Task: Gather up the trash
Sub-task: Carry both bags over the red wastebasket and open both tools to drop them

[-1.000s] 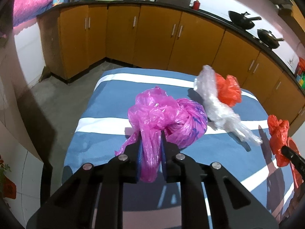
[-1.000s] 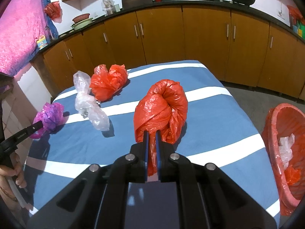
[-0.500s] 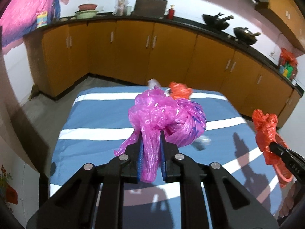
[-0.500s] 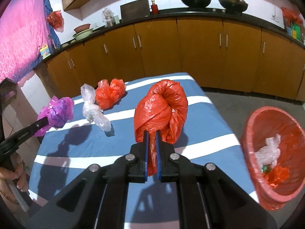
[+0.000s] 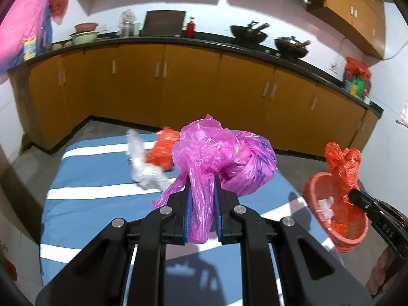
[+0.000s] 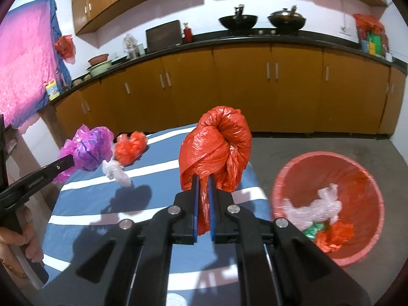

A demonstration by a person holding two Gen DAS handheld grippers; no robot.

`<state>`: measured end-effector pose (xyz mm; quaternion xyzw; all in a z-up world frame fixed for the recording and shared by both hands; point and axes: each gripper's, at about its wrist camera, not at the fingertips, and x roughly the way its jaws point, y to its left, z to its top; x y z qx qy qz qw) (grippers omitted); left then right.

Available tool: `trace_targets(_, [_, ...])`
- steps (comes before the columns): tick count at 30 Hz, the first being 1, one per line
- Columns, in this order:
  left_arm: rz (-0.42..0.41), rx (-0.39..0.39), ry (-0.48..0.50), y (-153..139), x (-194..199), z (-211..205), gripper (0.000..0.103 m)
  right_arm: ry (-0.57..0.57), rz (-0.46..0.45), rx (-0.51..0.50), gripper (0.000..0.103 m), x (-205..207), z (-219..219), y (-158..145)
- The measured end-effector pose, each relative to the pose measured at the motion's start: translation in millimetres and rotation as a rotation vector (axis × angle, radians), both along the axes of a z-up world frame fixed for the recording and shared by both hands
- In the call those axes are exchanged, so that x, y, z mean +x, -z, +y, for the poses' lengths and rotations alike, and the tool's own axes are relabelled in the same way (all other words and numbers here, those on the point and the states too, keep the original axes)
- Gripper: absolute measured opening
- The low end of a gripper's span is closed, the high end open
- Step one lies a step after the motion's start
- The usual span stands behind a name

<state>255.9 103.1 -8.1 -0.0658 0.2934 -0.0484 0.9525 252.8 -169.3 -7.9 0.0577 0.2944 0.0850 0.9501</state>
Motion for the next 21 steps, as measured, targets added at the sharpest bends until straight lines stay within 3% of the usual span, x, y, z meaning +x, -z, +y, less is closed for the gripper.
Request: trace_targets(21, [0.005, -0.012, 0.217, 0, 10, -148, 0.015, 0.217, -0.007, -0.01, 0.008, -27, -137, -5])
